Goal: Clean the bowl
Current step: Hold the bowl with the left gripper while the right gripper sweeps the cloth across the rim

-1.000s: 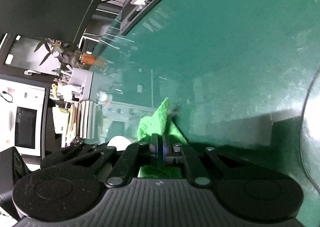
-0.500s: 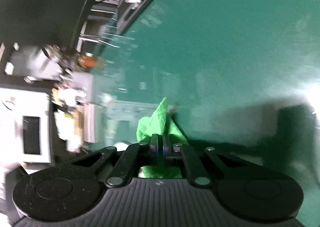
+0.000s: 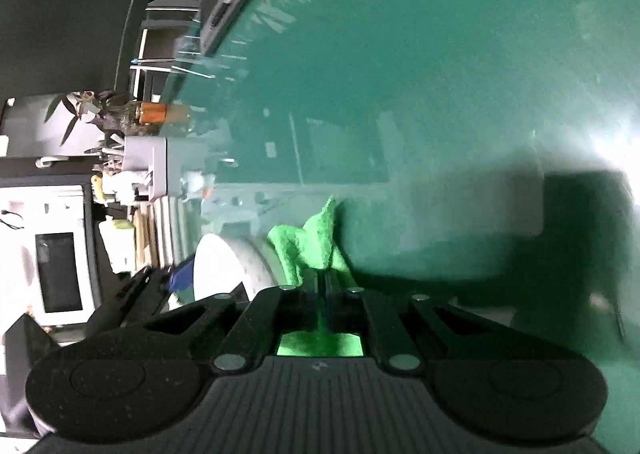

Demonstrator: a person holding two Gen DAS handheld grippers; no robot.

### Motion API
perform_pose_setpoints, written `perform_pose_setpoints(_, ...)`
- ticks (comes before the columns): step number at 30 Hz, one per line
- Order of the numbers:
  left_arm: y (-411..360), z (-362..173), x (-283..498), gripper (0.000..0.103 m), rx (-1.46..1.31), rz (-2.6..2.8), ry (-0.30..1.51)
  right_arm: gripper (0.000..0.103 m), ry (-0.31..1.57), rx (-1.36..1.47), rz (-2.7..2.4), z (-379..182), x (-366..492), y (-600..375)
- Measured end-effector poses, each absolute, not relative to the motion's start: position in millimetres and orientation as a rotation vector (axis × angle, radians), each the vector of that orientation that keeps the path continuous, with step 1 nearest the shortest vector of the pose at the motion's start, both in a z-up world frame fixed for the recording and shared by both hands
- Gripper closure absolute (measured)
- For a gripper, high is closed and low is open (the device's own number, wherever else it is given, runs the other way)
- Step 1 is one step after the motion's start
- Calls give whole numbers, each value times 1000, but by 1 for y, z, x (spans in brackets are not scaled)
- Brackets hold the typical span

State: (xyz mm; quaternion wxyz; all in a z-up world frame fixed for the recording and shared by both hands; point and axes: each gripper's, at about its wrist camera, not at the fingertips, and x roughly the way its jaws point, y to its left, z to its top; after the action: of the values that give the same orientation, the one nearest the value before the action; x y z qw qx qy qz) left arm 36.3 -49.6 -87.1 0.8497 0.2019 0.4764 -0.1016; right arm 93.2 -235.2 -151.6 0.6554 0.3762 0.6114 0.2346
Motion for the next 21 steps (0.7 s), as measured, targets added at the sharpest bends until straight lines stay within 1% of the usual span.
perform_pose_setpoints(6, -49, -87, 35, 54, 432, -235, 988, 97, 1378, 1024, 560, -164, 101, -250)
perform_pose_setpoints(12, -51, -88, 37, 54, 453, -264, 973, 97, 1389, 887, 613, -155, 121, -236)
perform_pose_setpoints(17, -50, -88, 35, 54, 445, -269, 965, 98, 1378, 871, 551, -155, 106, -235)
perform_pose_setpoints(21, -50, -89, 35, 54, 442, -276, 959, 98, 1397, 929, 526, -161, 84, -250)
